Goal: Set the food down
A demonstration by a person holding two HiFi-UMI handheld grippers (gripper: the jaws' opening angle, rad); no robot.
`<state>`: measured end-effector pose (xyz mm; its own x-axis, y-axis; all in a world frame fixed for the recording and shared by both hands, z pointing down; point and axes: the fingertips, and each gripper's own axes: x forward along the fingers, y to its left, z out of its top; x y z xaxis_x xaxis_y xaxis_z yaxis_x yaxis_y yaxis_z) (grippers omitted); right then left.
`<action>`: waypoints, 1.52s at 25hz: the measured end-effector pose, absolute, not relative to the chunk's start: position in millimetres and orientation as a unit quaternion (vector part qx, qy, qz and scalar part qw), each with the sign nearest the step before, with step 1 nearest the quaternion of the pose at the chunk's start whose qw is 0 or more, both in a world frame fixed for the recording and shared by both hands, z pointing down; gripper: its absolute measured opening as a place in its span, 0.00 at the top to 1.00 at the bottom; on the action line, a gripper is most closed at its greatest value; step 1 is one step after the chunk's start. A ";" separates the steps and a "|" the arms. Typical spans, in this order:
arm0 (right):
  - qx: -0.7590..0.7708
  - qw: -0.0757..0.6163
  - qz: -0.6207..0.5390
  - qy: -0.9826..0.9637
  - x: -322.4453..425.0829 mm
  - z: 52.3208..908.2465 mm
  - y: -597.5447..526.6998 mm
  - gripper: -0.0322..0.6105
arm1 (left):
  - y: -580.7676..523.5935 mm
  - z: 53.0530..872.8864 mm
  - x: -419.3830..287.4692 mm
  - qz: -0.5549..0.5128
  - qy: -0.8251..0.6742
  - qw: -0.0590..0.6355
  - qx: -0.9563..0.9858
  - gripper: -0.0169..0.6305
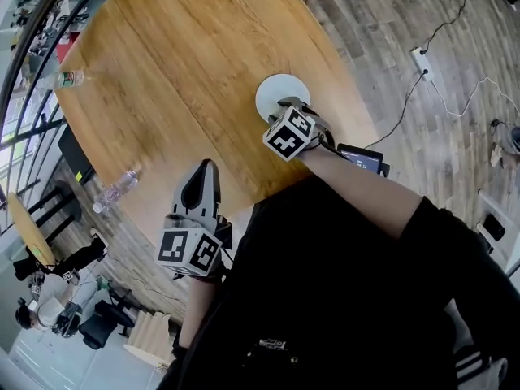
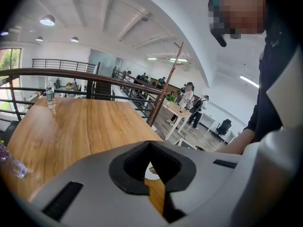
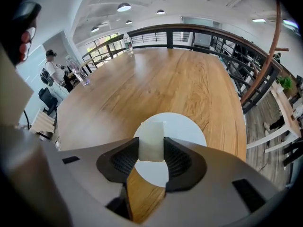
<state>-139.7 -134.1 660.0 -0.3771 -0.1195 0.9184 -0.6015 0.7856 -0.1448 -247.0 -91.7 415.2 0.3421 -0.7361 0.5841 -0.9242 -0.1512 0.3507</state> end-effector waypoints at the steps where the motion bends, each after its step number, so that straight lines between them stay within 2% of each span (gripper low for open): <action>1: 0.225 0.518 0.228 -0.793 -139.3 664.2 -131.5 0.68 | -90.7 416.2 -247.6 0.141 -0.556 0.340 0.745 0.97; 6: 0.225 0.545 0.172 -0.789 -140.2 679.9 -132.8 0.68 | -89.8 420.2 -245.1 0.147 -0.551 0.339 0.748 0.97; 25: 0.223 0.554 0.206 -0.775 -138.6 699.4 -130.6 0.67 | -69.4 415.3 -256.8 0.142 -0.562 0.331 0.745 0.97; 28: 0.219 0.545 0.225 -0.777 -138.5 695.7 -129.3 0.60 | -70.0 414.3 -254.1 0.140 -0.562 0.328 0.747 0.97; 35: 0.225 0.509 0.232 -0.797 -147.5 662.4 -143.8 0.59 | -84.4 407.4 -239.9 0.129 -0.554 0.321 0.757 0.97; 38: 0.242 0.470 0.225 -0.819 -151.7 625.9 -157.3 0.59 | -91.4 401.0 -231.5 0.128 -0.549 0.312 0.765 0.97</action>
